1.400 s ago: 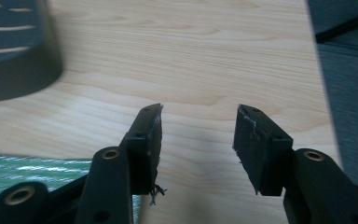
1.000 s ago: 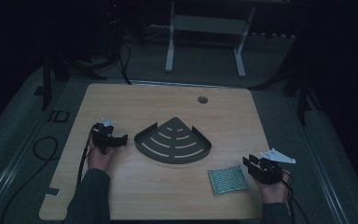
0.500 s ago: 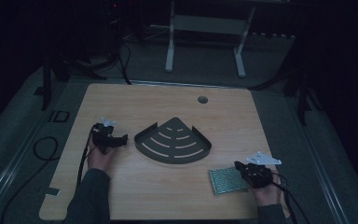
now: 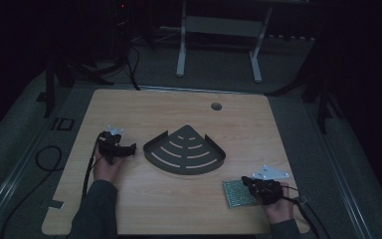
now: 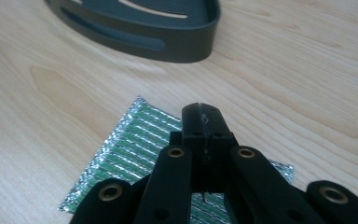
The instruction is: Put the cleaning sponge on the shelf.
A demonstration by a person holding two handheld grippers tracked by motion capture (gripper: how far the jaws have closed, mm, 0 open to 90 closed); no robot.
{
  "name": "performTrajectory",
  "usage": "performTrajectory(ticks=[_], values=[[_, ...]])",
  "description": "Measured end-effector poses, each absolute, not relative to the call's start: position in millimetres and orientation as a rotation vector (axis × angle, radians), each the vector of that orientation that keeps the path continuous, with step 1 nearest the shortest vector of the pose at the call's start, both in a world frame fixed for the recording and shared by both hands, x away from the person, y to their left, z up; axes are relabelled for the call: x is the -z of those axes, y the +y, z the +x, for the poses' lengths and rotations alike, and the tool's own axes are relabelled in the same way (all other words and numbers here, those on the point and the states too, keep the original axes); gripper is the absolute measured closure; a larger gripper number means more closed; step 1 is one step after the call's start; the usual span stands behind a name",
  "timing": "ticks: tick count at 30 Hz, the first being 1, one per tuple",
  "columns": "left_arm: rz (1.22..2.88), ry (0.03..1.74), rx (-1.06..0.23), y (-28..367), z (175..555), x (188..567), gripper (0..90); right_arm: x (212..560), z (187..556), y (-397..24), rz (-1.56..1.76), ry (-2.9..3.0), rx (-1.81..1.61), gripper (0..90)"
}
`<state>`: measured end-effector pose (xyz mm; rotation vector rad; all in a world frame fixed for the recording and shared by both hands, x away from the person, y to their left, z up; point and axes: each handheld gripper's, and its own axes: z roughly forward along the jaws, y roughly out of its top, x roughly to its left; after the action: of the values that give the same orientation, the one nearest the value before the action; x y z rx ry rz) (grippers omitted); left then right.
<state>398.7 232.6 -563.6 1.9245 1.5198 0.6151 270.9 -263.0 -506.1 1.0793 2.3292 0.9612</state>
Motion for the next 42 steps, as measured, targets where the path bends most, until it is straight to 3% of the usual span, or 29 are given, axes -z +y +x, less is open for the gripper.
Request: performTrajectory(ticks=[16, 42], values=[[1.924, 1.52, -0.615, 232.6, 398.7, 563.6, 11.4, 524.7, 269.5, -233.7, 0.996, 2.47, -0.914, 89.9], [1.924, 1.52, -0.615, 232.6, 398.7, 563.6, 11.4, 528.4, 303.0, -234.2, 1.039, 2.449, -0.836, 90.0]])
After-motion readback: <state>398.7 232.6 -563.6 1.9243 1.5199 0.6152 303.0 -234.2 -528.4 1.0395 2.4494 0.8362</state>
